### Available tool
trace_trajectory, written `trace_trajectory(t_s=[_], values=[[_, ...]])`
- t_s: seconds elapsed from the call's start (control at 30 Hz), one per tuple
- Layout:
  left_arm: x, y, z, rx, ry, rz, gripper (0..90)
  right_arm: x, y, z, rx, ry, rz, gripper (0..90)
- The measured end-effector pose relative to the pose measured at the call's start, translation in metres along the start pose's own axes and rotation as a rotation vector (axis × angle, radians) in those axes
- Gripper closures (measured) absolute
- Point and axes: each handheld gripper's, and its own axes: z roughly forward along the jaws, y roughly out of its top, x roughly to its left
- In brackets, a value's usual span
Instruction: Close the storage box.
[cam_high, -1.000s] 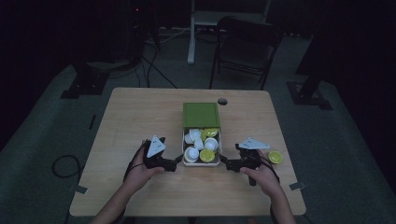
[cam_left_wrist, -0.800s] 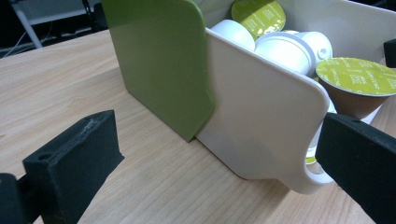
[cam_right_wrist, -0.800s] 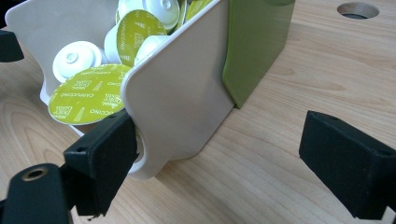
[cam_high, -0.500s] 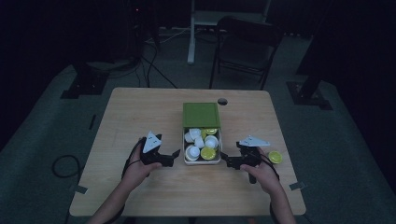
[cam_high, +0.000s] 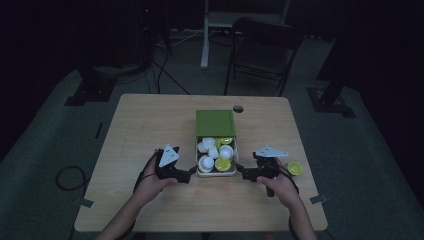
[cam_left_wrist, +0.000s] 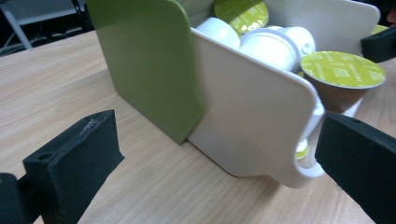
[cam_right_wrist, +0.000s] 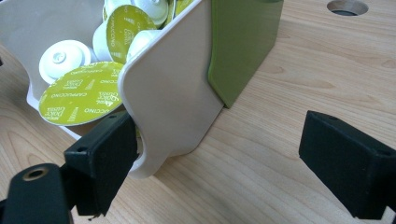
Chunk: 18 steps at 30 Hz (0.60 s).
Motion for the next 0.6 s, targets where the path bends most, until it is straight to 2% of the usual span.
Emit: trace_trajectory(t_s=[0.6], values=[[0.0031, 0.0047, 0.0069, -0.002, -0.001, -0.003, 0.3, -0.0009, 0.0019, 0.0020, 0.002, 0.002, 0.000, 11.2]])
